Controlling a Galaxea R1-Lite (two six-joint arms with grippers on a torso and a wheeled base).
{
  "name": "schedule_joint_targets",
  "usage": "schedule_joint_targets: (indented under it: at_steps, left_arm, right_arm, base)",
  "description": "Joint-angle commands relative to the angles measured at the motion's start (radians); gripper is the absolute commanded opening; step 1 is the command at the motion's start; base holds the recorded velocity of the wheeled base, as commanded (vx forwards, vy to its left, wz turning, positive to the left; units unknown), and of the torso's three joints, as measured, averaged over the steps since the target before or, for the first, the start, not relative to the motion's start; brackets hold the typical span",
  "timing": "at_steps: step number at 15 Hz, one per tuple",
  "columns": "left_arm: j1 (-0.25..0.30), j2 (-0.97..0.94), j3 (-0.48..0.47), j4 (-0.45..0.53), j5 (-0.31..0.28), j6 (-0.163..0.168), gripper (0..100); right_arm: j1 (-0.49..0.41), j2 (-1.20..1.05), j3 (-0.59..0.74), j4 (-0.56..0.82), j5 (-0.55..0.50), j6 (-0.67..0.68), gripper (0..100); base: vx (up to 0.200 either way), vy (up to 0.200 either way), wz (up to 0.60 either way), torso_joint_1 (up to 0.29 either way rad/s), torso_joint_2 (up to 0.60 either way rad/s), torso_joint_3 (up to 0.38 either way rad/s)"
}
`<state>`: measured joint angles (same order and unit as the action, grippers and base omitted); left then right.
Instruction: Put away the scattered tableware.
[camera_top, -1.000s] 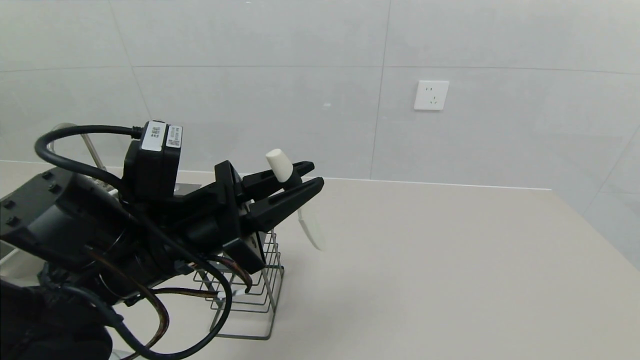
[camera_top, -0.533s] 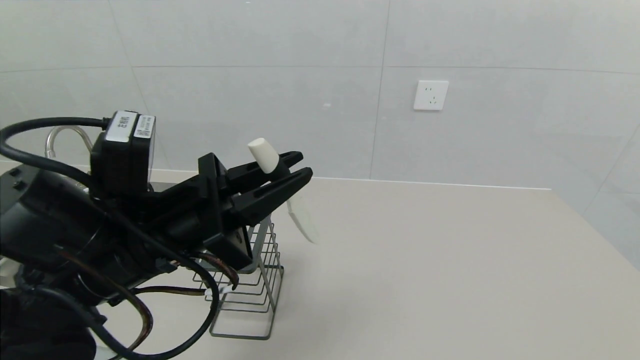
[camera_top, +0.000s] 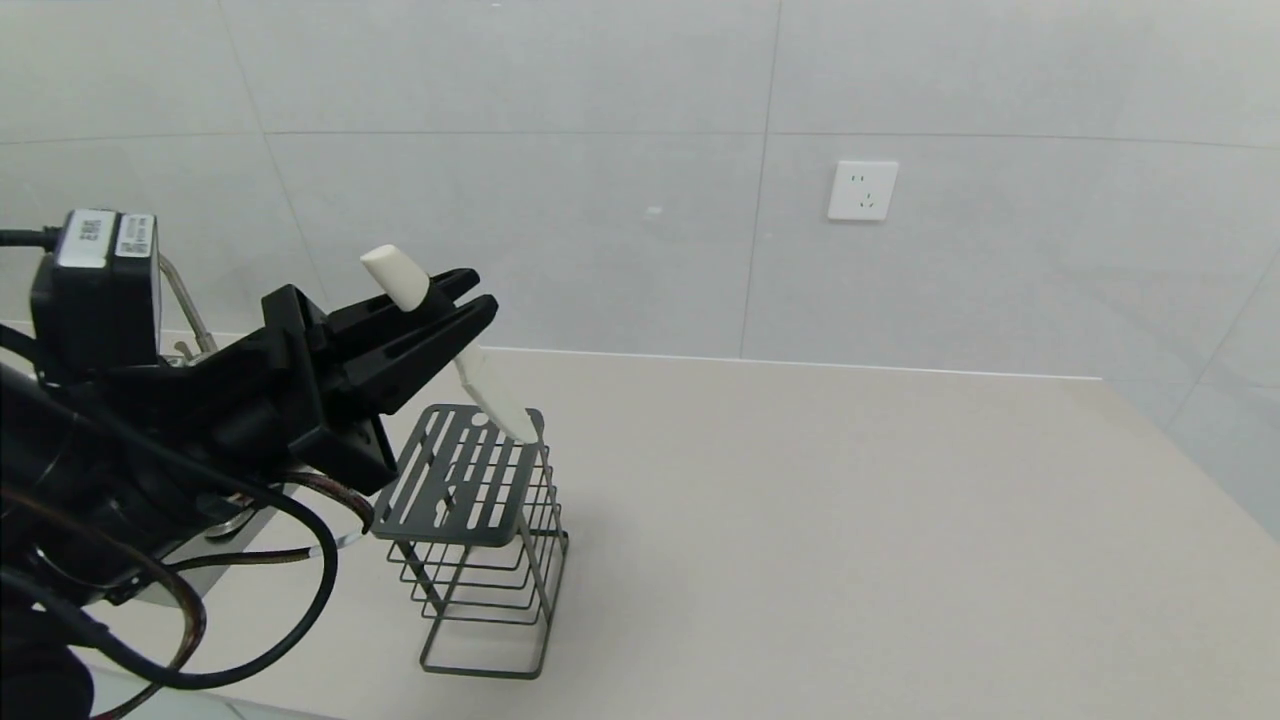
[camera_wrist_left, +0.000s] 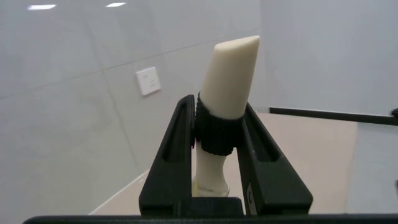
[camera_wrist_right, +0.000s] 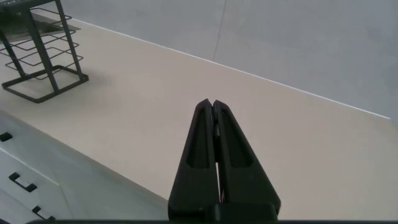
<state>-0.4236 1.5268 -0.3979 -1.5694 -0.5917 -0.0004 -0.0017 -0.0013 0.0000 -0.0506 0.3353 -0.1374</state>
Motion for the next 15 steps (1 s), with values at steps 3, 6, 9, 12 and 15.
schedule_joint_targets:
  at_steps: [3,6,9,12,15]
  left_arm:
    - [0.013,0.004,0.010,-0.001,0.000,0.020,0]
    - [0.014,0.003,0.040,-0.001,-0.045,0.080,0]
    - [0.037,0.018,0.042,-0.001,-0.082,0.083,0]
    - [0.074,0.006,0.042,-0.001,-0.083,0.082,0]
    - [0.108,0.006,-0.009,0.025,-0.103,0.066,0]
  right_arm:
    - [0.000,0.001,0.000,-0.005,0.001,-0.001,0]
    - [0.000,0.001,0.000,-0.005,0.002,-0.001,0]
    - [0.000,0.001,0.000,-0.006,0.002,-0.002,0]
    - [0.000,0.001,0.000,-0.008,0.002,0.001,0]
    - [0.000,0.001,0.000,-0.008,0.002,0.001,0]
  base:
    - [0.000,0.000,0.00,0.000,0.00,0.000]
    - [0.000,0.000,0.00,0.000,0.00,0.000]
    - [0.000,0.000,0.00,0.000,0.00,0.000]
    - [0.000,0.000,0.00,0.000,0.00,0.000]
    - [0.000,0.000,0.00,0.000,0.00,0.000]
